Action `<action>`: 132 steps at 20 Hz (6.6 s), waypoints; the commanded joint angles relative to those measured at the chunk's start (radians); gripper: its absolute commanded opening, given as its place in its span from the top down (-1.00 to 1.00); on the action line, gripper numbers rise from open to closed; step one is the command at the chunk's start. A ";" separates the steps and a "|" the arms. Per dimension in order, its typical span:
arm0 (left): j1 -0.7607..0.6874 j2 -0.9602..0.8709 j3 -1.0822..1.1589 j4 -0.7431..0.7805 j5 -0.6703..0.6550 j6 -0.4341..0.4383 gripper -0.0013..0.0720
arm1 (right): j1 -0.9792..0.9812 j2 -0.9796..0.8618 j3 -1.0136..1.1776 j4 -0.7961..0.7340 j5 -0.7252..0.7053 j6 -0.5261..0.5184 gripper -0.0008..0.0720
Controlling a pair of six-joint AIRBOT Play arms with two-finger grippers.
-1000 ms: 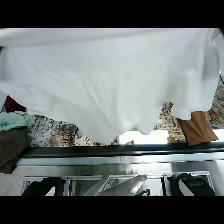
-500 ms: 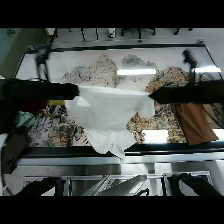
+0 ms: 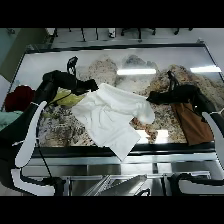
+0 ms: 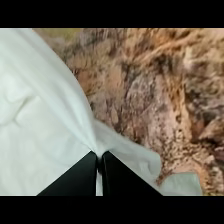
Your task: Fold the shirts.
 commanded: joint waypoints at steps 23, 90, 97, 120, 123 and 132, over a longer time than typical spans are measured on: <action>-0.426 0.435 -1.026 -0.288 -0.509 -0.211 -0.94 | -0.175 -0.023 -0.258 0.029 -0.198 0.002 -0.78; 0.088 0.127 -0.040 0.196 -0.160 0.074 0.93 | 0.118 0.062 -0.159 0.016 0.410 0.184 0.91; 0.112 -0.278 0.322 0.068 -0.109 0.078 0.92 | 0.101 -0.344 0.225 0.036 0.367 0.081 0.89; 0.540 0.270 -0.714 -0.041 0.247 0.259 -0.92 | -0.320 -0.290 0.313 -0.092 -0.491 -0.117 -0.16; 0.540 0.234 -0.758 -0.056 0.243 0.271 -0.92 | -0.314 -0.290 0.313 -0.091 -0.485 -0.117 -0.16; 0.540 0.218 -0.760 -0.180 0.126 0.326 -0.26 | -0.284 -0.298 0.313 -0.094 -0.489 -0.116 -0.16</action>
